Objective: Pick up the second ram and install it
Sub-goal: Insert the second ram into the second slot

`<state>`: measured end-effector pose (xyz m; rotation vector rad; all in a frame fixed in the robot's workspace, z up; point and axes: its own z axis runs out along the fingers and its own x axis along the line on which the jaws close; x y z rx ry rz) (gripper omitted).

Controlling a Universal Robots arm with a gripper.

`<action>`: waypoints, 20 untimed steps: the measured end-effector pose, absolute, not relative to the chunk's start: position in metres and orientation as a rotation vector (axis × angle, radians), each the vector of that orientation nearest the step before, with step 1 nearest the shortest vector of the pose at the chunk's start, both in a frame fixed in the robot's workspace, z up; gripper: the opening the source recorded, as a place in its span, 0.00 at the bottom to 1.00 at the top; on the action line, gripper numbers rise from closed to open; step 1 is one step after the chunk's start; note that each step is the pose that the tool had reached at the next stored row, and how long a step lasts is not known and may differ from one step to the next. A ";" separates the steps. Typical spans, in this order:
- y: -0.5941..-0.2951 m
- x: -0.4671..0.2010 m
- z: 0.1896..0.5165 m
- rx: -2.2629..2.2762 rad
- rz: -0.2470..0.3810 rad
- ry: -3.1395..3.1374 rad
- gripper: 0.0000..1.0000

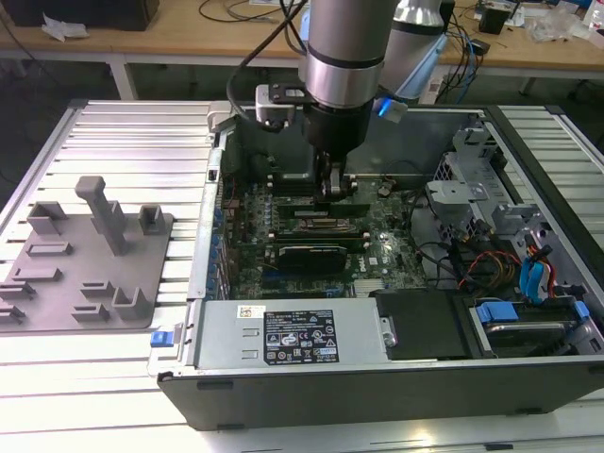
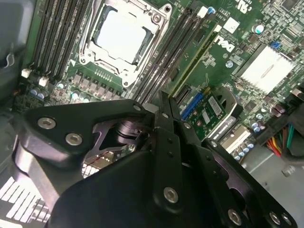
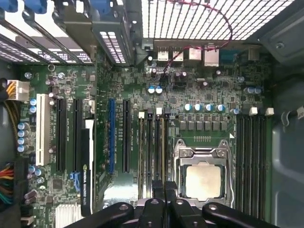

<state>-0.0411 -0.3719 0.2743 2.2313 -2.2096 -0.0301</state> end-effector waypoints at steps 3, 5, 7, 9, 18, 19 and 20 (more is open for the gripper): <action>-0.372 -0.041 0.267 2.231 -0.030 -2.210 0.09; -0.372 -0.041 0.266 2.231 -0.030 -2.210 0.09; -0.372 -0.041 0.262 2.231 -0.030 -2.210 0.09; -0.372 -0.042 0.256 2.231 -0.031 -2.210 0.09; -0.372 -0.042 0.247 2.210 -0.031 -2.232 0.09; -0.372 -0.041 0.247 2.210 -0.031 -2.231 0.09; -0.372 -0.041 0.246 2.210 -0.030 -2.231 0.09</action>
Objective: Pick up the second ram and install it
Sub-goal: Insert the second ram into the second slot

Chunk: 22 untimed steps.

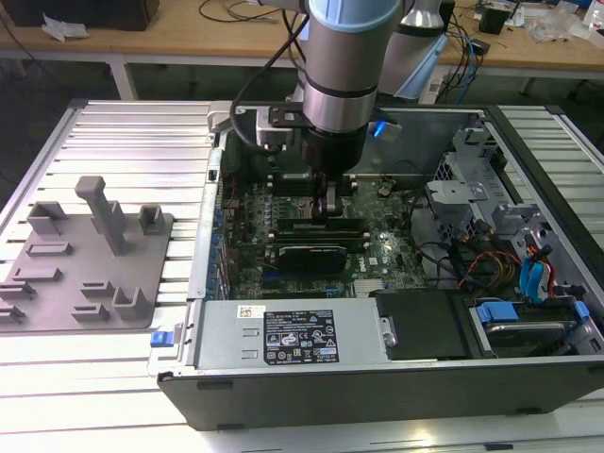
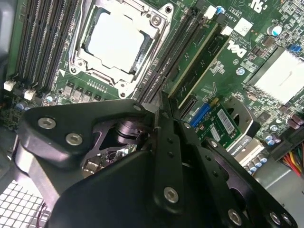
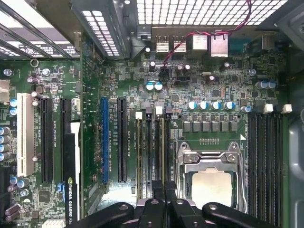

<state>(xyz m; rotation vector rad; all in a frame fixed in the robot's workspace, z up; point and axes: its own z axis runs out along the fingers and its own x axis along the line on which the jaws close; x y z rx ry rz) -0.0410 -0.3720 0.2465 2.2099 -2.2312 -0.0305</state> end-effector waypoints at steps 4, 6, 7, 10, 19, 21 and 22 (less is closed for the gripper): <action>-0.373 -0.041 0.245 2.210 -0.031 -2.231 0.09; -0.373 -0.041 0.244 2.210 -0.031 -2.231 0.09; -0.373 -0.041 0.244 2.210 -0.031 -2.231 0.09; -0.374 -0.041 0.244 2.212 -0.032 -2.231 0.09; -0.375 -0.042 0.240 2.213 -0.032 -2.231 0.09; -0.375 -0.042 0.240 2.213 -0.032 -2.230 0.09; -0.375 -0.042 0.240 2.213 -0.032 -2.229 0.09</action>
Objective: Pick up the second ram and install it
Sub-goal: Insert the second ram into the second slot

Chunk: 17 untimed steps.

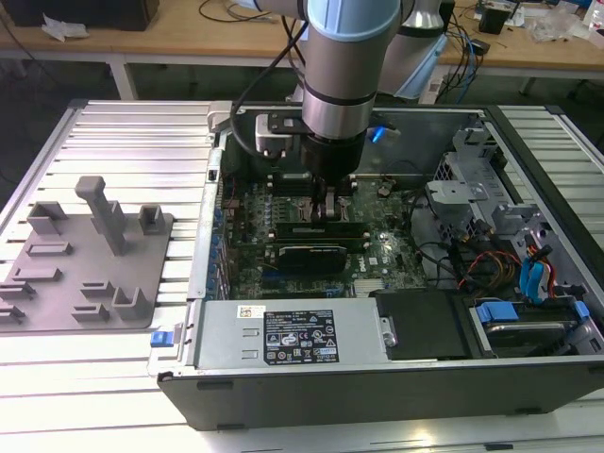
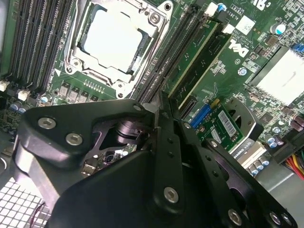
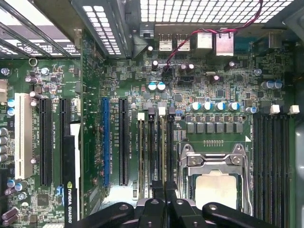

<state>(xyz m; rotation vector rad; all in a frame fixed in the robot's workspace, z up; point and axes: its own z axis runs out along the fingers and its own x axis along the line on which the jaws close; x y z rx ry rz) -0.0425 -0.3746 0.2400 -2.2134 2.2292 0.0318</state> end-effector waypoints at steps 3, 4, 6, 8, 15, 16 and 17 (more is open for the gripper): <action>-0.375 -0.042 0.240 -2.213 0.032 2.229 0.09; -0.375 -0.042 0.238 -2.213 0.032 2.229 0.09; -0.375 -0.042 0.237 -2.213 0.032 2.229 0.09; -0.375 -0.042 0.236 -2.213 0.032 2.229 0.09; -0.375 -0.042 0.242 -2.218 0.035 2.218 0.09; -0.375 -0.042 0.242 -2.216 0.035 2.220 0.09; -0.375 -0.042 0.242 -2.215 0.035 2.222 0.09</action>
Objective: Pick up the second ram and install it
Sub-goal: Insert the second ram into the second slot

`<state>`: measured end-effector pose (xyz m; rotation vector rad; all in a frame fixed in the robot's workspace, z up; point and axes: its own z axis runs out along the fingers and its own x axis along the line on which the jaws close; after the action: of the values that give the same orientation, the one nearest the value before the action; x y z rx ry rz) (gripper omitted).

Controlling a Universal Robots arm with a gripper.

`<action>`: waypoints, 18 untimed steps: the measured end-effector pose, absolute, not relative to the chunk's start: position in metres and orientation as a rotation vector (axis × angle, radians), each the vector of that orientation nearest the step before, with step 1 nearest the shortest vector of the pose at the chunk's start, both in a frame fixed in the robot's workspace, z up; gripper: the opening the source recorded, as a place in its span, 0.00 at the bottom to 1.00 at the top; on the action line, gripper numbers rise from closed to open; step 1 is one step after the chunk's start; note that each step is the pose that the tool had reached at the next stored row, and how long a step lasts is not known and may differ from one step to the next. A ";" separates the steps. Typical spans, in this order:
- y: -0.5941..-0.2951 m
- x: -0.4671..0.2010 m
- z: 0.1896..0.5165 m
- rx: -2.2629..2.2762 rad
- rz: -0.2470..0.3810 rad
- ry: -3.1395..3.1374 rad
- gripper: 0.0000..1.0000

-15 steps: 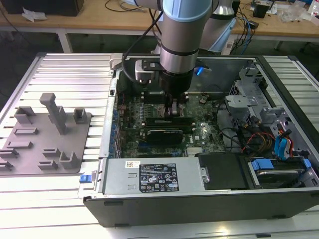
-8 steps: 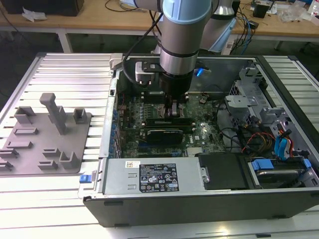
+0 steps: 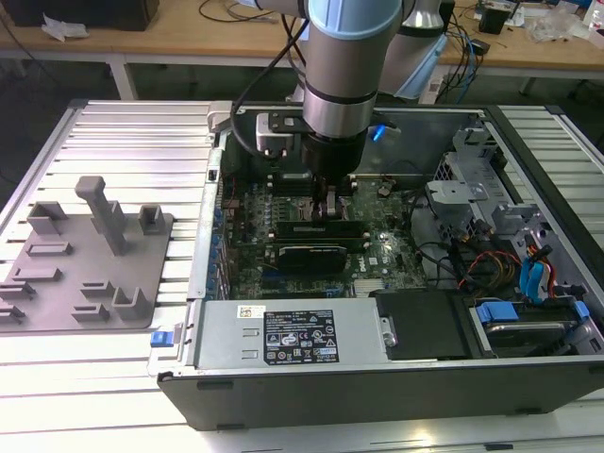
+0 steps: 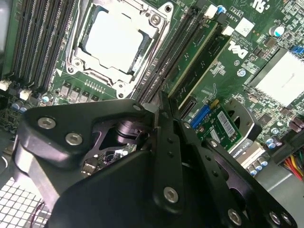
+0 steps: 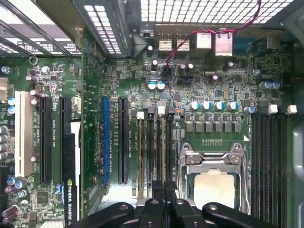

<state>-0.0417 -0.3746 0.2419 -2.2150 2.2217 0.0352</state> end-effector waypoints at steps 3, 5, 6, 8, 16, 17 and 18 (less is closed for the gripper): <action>-0.375 -0.042 0.241 -2.213 0.035 2.224 0.09; -0.375 -0.042 0.240 -2.212 0.035 2.224 0.09; -0.375 -0.042 0.240 -2.212 0.035 2.224 0.09; -0.376 -0.042 0.241 -2.213 0.035 2.224 0.09; -0.376 -0.042 0.238 -2.213 0.035 2.224 0.09; -0.376 -0.042 0.238 -2.213 0.035 2.224 0.09; -0.376 -0.042 0.238 -2.213 0.035 2.224 0.09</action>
<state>-0.0420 -0.3760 0.2377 -2.2127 2.2237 0.0352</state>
